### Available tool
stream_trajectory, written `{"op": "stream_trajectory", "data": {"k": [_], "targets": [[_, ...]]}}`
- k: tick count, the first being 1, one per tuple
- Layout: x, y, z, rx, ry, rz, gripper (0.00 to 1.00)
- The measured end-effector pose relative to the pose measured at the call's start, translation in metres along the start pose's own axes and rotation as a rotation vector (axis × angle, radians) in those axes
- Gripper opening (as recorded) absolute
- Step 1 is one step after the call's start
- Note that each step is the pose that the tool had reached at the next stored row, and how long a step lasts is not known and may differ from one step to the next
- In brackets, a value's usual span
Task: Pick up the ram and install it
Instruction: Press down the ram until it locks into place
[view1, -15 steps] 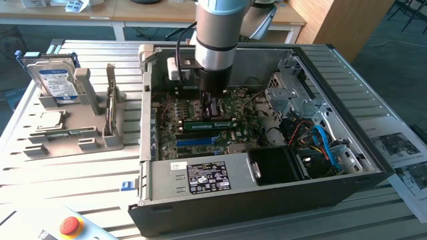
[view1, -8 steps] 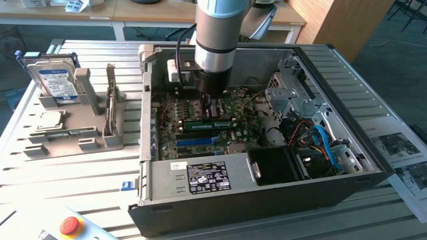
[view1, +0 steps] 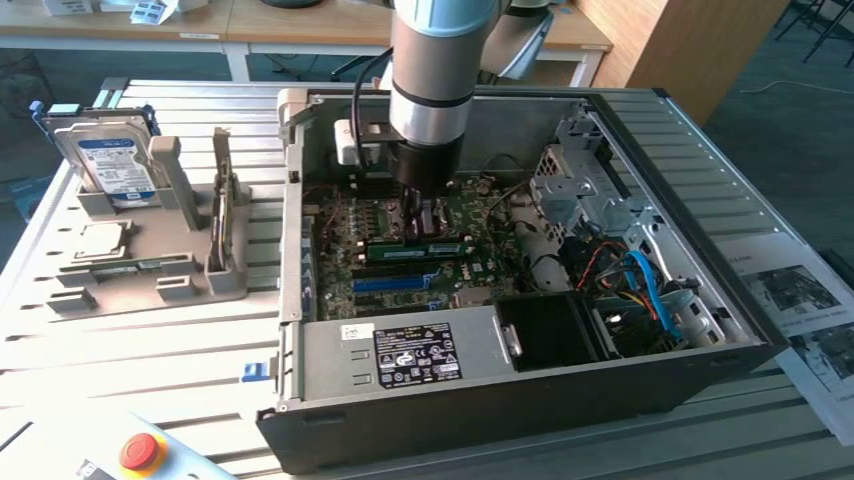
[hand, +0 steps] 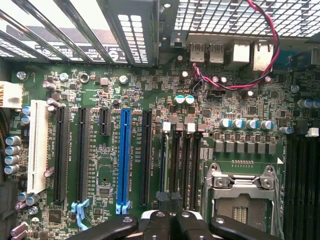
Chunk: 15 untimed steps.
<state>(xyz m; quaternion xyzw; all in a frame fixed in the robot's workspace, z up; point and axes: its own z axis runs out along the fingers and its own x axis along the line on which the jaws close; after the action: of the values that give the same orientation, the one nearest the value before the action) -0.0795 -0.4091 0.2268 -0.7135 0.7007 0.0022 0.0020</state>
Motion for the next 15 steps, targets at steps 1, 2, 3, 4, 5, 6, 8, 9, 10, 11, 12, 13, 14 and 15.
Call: {"op": "stream_trajectory", "data": {"k": [1,2,3,4,5,6,8,9,10,11,12,13,14,15], "targets": [[0.0000,0.0000,0.0002,0.0000,0.0000,0.000,0.10],[0.0000,0.0000,0.0004,0.0001,0.0000,0.000,0.10],[0.0000,0.0000,0.0005,0.0000,0.0000,0.000,0.10],[0.0000,0.0000,0.0005,0.0001,0.0000,0.000,0.10],[0.0000,0.0000,0.0005,0.0001,0.0000,0.000,0.10],[0.0000,0.0000,0.0006,0.0001,-0.0001,0.000,0.10],[0.0000,0.0000,0.0006,0.0001,-0.0001,0.000,0.10],[0.0000,0.0000,0.0008,0.0003,-0.0001,0.000,0.10],[0.0000,0.0000,0.0011,0.0005,-0.0001,0.000,0.10],[0.0000,0.0001,0.0012,0.0005,0.0000,0.000,0.10],[0.0000,0.0001,0.0014,0.0007,0.0000,0.000,0.10],[0.0000,0.0001,0.0016,0.0008,0.0001,0.000,0.10],[0.0000,0.0002,0.0017,0.0009,0.0002,0.000,0.10],[0.0000,0.0002,0.0020,0.0012,0.0001,0.000,0.10]]}}
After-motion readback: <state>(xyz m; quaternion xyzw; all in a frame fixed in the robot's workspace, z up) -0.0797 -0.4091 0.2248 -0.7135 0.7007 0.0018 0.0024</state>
